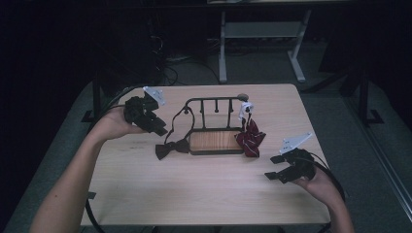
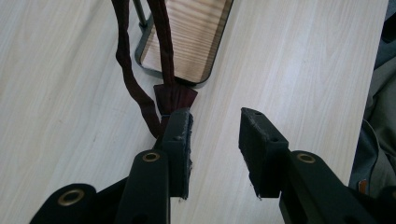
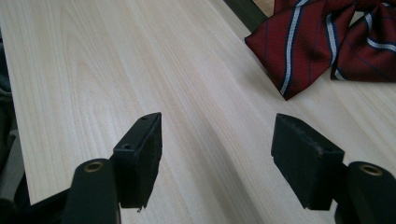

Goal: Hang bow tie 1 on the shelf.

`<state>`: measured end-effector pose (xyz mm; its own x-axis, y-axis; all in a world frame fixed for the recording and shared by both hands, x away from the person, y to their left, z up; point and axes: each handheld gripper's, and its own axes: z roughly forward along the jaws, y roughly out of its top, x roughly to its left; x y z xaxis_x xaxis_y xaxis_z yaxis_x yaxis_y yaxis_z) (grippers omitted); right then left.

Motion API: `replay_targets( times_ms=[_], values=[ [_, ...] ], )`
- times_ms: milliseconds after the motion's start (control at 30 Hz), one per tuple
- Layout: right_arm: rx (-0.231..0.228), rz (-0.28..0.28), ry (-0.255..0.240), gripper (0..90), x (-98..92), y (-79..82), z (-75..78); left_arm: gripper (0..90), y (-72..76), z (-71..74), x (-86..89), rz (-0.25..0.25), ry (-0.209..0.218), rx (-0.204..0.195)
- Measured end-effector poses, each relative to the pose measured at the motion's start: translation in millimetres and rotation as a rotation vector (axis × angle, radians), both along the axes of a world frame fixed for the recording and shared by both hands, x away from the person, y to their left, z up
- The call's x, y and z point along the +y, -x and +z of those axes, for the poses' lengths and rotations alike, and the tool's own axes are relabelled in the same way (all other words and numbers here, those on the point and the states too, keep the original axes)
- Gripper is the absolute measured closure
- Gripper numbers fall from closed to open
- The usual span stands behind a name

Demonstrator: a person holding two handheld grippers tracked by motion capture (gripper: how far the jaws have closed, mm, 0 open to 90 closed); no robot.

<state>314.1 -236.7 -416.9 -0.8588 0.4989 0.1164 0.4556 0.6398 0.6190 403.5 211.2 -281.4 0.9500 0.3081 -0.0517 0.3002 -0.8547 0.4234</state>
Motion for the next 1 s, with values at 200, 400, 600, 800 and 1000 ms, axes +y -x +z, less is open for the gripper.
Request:
replay_targets(
  times_ms=[200,400,600,800,1000],
  values=[
    [-0.009,-0.001,-0.003,32.8,-1.4,0.2,0.4,61.8,1.9,0.5,-0.2,0.002,-0.005,0.001],
    [-0.011,-0.002,-0.003,32.7,-1.9,0.3,0.6,60.1,4.0,0.3,-2.0,-0.006,-0.008,0.001],
    [-0.012,-0.006,-0.002,32.6,-2.4,0.2,1.5,59.6,5.5,0.3,-1.9,-0.011,-0.010,-0.001],
    [-0.015,-0.008,-0.001,32.5,-3.1,0.4,2.2,59.1,7.8,-2.9,-0.5,-0.015,-0.004,0.003],
    [-0.012,-0.010,-0.002,32.2,-3.2,0.1,1.0,58.4,10.0,-9.4,2.0,-0.007,-0.001,0.012]
  ],
)
